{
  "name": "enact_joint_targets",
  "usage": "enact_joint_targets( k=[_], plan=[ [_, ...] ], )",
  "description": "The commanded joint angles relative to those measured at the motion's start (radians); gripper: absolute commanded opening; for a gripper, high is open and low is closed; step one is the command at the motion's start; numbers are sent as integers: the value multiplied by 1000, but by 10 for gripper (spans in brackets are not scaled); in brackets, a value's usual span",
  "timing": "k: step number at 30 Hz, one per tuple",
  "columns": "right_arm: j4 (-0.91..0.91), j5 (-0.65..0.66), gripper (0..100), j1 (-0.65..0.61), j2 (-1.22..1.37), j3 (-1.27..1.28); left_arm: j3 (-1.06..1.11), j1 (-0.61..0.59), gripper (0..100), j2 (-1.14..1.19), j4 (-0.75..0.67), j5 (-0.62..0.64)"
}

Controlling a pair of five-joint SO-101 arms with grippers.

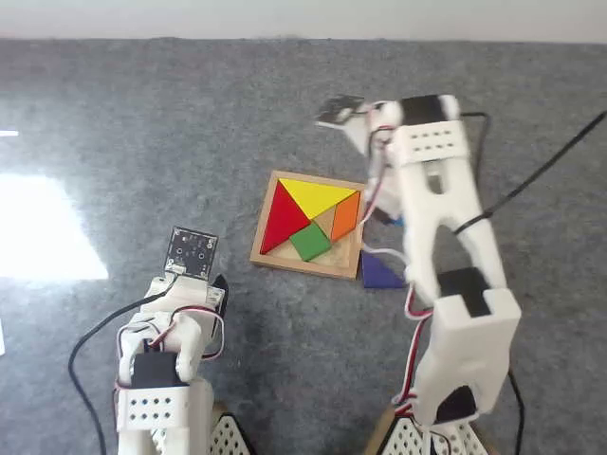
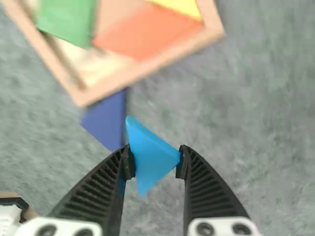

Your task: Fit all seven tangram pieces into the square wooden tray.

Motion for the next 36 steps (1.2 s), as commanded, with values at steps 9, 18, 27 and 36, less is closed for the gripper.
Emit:
enact_joint_targets(
  k=[9, 18, 27, 36],
  plan=[
    [-401, -133, 54, -312, -188, 339, -8, -6, 152, -15, 0, -12],
    [-616, -132, 54, -398, -196, 512, -8, -6, 152, -15, 0, -12],
    [-615, -166, 54, -460, -16, 353, -8, -6, 152, -15, 0, -12],
    [-611, -160, 61, -460, 77, 281, -8, -6, 152, -15, 0, -12]
  ],
)
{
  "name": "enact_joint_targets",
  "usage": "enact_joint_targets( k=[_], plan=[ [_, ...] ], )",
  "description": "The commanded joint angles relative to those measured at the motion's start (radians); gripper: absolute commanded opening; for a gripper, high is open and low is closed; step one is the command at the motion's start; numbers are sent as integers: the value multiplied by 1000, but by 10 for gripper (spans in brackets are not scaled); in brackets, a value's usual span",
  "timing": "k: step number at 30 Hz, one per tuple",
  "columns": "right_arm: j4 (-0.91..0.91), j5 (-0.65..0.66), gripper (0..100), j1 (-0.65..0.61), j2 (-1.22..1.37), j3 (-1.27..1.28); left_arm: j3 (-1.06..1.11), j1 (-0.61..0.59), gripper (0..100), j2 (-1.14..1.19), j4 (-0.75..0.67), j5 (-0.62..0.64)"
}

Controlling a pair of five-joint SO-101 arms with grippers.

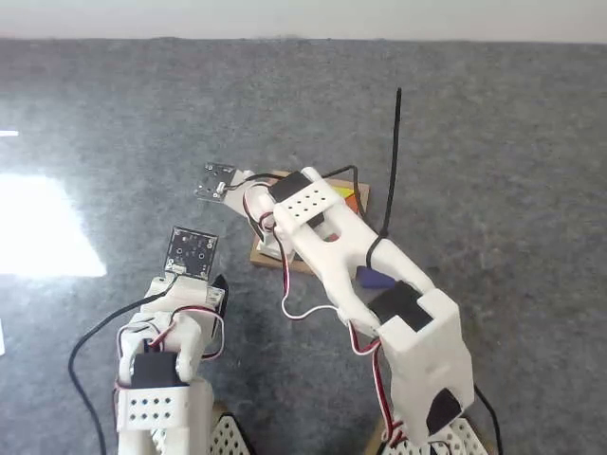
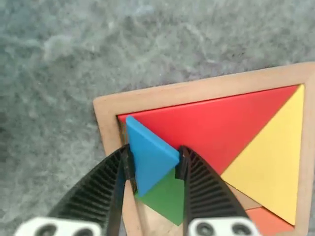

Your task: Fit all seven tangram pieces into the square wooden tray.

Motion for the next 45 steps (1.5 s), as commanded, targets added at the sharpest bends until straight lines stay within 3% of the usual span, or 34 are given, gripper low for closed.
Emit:
enact_joint_targets(
  k=[1, 8, 25, 31, 39, 45],
  plan=[
    [-4, -2, 72, -10, -5, -55, -8, -6, 152, -15, 0, -12],
    [8, 23, 224, -21, -13, -49, -8, -6, 152, -15, 0, -12],
    [76, 68, 227, -27, -186, 17, -8, -6, 152, -15, 0, -12],
    [85, 52, 227, 1, -455, 175, -8, -6, 152, -15, 0, -12],
    [180, -153, 229, 139, -998, 549, -8, -6, 152, -15, 0, -12],
    [166, -192, 229, 170, -1087, 802, -8, -6, 152, -15, 0, -12]
  ],
)
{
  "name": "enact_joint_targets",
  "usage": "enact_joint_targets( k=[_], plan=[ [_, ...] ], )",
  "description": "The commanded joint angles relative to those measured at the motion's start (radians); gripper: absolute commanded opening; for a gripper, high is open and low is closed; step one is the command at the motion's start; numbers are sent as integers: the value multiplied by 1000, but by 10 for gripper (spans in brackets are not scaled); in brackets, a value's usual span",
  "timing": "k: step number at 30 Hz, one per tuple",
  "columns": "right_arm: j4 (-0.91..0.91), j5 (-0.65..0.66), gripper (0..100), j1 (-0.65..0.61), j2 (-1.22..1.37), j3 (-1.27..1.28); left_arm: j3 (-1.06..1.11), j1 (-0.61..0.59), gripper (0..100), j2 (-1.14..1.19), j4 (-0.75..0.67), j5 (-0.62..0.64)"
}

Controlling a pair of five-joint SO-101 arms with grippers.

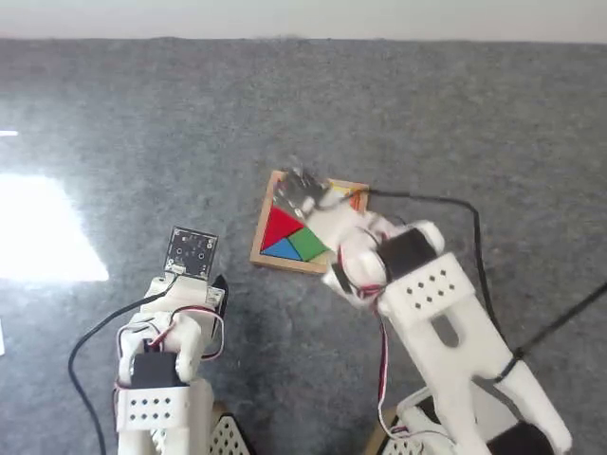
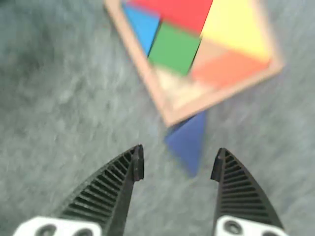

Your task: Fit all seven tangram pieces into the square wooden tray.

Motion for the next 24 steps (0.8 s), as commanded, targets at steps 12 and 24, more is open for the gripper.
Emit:
enact_joint_targets(
  k=[12, 24],
  plan=[
    [-277, -261, 227, 67, 176, 186, -8, -6, 152, -15, 0, -12],
    [-392, -252, 227, 71, 420, 175, -8, -6, 152, -15, 0, -12]
  ],
)
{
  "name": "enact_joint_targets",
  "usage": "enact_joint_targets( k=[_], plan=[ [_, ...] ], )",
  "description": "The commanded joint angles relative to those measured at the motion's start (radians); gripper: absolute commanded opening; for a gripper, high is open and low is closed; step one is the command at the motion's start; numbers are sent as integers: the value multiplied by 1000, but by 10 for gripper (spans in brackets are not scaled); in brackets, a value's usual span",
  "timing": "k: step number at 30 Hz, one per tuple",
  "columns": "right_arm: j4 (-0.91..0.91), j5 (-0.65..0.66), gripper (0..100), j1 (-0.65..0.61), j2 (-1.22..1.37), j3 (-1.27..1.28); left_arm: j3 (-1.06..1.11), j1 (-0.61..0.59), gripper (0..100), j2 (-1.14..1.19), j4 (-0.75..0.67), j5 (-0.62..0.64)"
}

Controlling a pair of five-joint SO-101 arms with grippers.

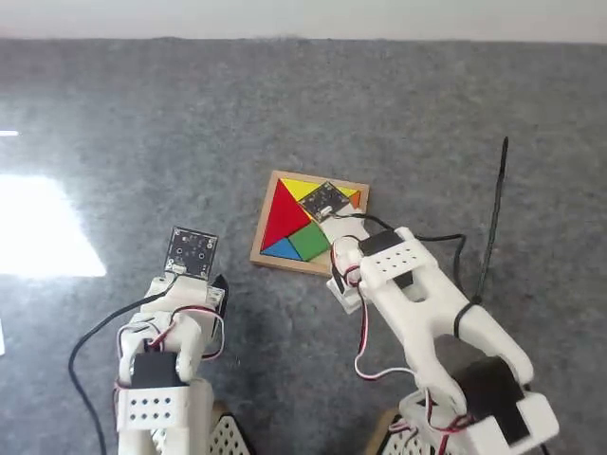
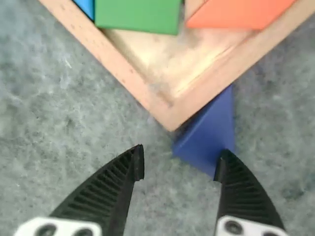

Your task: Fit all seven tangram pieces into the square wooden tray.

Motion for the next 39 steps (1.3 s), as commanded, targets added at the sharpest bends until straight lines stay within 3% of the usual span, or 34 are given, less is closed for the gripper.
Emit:
enact_joint_targets(
  k=[1, 11, 16, 27, 32, 36, 39],
  plan=[
    [-33, -2, 227, 8, 27, -17, -8, -6, 152, -15, 0, -12],
    [19, 32, 227, 77, 33, -15, -8, -6, 152, -15, 0, -12],
    [-13, -55, 227, 130, 27, -23, -8, -6, 152, -15, 0, -12],
    [-10, -52, 227, 127, 18, -25, -8, -6, 152, -15, 0, -12],
    [18, -66, 227, 79, -85, -9, -8, -6, 152, -15, 0, -12],
    [10, -170, 227, -1, -125, 23, -8, -6, 152, -15, 0, -12],
    [12, -98, 229, -7, -122, 26, -8, -6, 152, -15, 0, -12]
  ],
)
